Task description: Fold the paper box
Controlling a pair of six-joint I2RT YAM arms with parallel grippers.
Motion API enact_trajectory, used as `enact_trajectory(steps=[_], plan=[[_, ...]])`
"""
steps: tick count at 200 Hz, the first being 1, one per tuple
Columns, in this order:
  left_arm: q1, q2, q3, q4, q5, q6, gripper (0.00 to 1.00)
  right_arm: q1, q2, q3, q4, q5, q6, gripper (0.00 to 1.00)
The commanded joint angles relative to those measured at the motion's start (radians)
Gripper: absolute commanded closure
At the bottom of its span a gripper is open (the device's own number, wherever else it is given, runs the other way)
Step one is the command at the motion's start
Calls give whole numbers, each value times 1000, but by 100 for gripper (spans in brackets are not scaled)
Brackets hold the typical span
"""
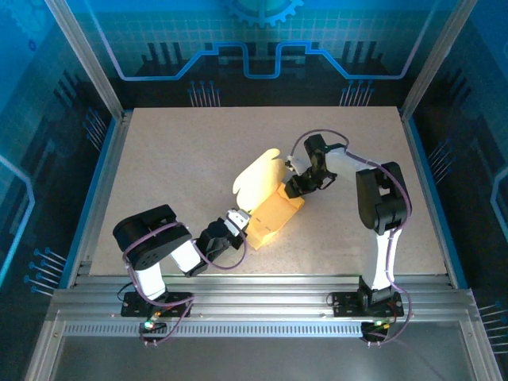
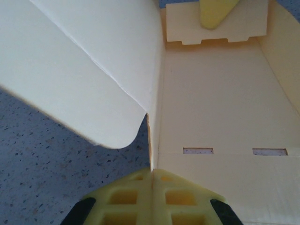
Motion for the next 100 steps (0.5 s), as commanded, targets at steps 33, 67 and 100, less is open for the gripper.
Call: enact_trajectory(steps=[33,67,100], plan=[[-9,-5,-2,-84,4,2,100,55,-26,-33,-20,123,2,73],[-9,-47,14,-142,20,-2,100,102,-85,-81,40,212,7,73],[-8,-67,21,-165,23,-6,100,134,-81,-77,25,301,-3,81]])
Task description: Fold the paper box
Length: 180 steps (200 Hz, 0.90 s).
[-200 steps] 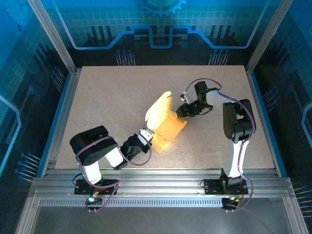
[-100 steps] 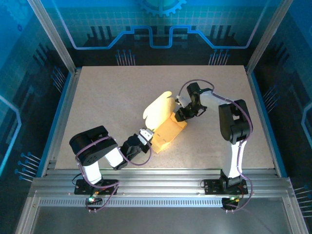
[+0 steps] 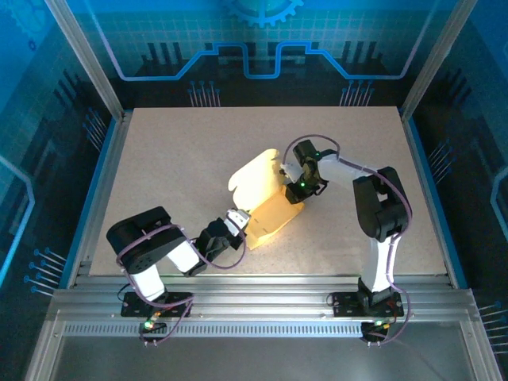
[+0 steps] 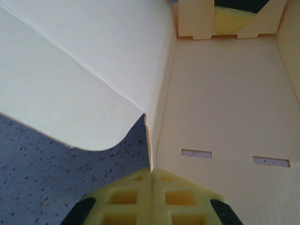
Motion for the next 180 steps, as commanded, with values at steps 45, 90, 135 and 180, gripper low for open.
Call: enact_trajectory(steps=[45,90,135,180], plan=[[-8,-18,24,-91,29,-16,100,75,5,-2,-25,206,7,94],[-8,-14,30,-92,28,-14,100,137,22,-21,-20,381,22,100],[-8,-15,32,-94,28,-17,100,187,73,-35,-65,415,91,100],[-9,-18,30,-88,23,-26,100,323,152,-36,-128,605,200,100]])
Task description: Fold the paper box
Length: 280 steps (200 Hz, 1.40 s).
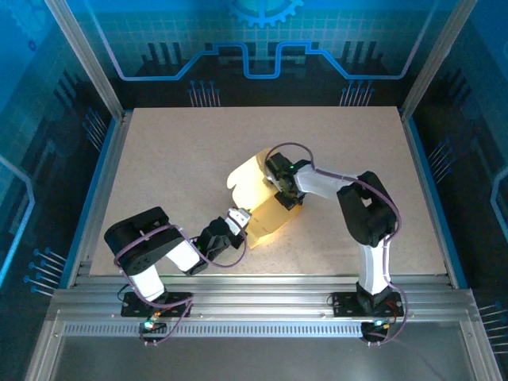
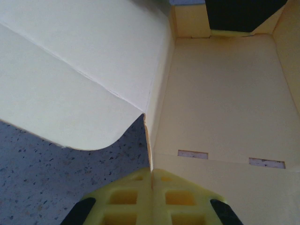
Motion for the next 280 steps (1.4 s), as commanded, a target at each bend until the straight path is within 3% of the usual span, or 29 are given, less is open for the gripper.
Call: enact_trajectory(steps=[1,41,65,102,188,228,280], plan=[[-9,-5,12,-46,24,-18,100,95,124,-43,-126,72,85,100],[-8,4,11,-35,29,-16,100,129,151,-20,-140,158,110,100],[-8,1,5,-32,27,-18,100,104,102,-24,-123,92,111,100],[-8,0,-1,-34,24,-15,100,17,-14,-29,-69,-114,126,74],[-9,-2,8,-64,25,-3,100,-68,-162,-46,-16,-269,130,59],[-8,2,14,-69,26,0,100,-106,-168,-82,-13,-274,116,63],[-8,13,16,-62,25,-4,100,-120,-158,-108,-20,-320,96,86]])
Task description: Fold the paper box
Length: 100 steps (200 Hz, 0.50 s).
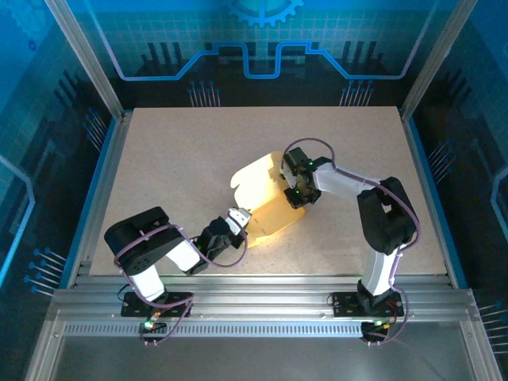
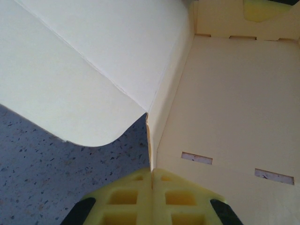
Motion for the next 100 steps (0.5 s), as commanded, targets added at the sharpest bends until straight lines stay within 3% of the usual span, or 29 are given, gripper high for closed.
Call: enact_trajectory(steps=[1,100], plan=[[-8,13,13,-56,32,-4,100,-1,-5,-12,-11,-38,-14,87],[-8,12,20,-62,31,-7,100,92,91,-34,-37,139,22,100]])
